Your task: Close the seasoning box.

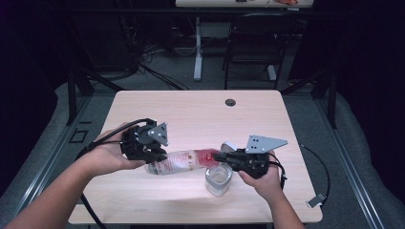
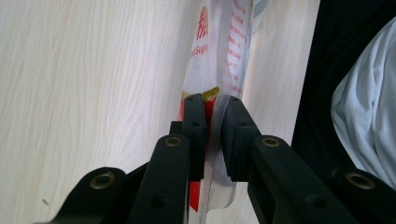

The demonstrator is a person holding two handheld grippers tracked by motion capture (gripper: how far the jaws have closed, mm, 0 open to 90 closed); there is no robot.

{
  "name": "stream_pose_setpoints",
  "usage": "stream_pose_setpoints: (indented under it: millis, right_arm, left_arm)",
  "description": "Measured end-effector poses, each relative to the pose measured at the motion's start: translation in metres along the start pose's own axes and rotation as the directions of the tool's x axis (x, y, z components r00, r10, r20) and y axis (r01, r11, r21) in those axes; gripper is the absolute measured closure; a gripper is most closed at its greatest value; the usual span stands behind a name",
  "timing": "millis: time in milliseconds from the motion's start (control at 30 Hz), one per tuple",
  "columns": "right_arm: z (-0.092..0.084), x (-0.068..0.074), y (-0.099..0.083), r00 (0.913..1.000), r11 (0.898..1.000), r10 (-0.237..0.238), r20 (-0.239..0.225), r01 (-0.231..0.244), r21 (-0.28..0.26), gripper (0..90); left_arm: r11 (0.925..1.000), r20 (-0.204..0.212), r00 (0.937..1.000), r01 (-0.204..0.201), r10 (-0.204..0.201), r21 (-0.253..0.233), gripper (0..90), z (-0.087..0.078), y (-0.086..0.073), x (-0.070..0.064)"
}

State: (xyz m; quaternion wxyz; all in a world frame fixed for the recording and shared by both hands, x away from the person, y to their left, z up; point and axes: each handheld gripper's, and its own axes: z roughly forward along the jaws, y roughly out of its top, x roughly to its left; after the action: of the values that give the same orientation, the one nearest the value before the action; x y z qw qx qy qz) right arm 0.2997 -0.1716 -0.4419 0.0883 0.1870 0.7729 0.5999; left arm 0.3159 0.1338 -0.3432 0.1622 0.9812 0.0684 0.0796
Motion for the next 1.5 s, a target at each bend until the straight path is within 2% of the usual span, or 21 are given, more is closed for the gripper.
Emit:
stream_pose_setpoints:
  millis: [933,1500]
  right_arm:
    - [-0.005,-0.002,-0.006,0.9996,1.0,0.029,-0.003,-0.029,-0.004,90.0]
    - [-0.008,-0.004,-0.009,0.9995,0.999,0.033,-0.001,-0.033,0.001,90.0]
  left_arm:
    - [0.9992,0.0,0.9993,-0.037,0.037,0.018,87.2,-0.005,0.014,-0.001]
    - [0.9966,0.001,0.9983,-0.057,0.057,0.059,88.2,-0.007,0.026,0.0]
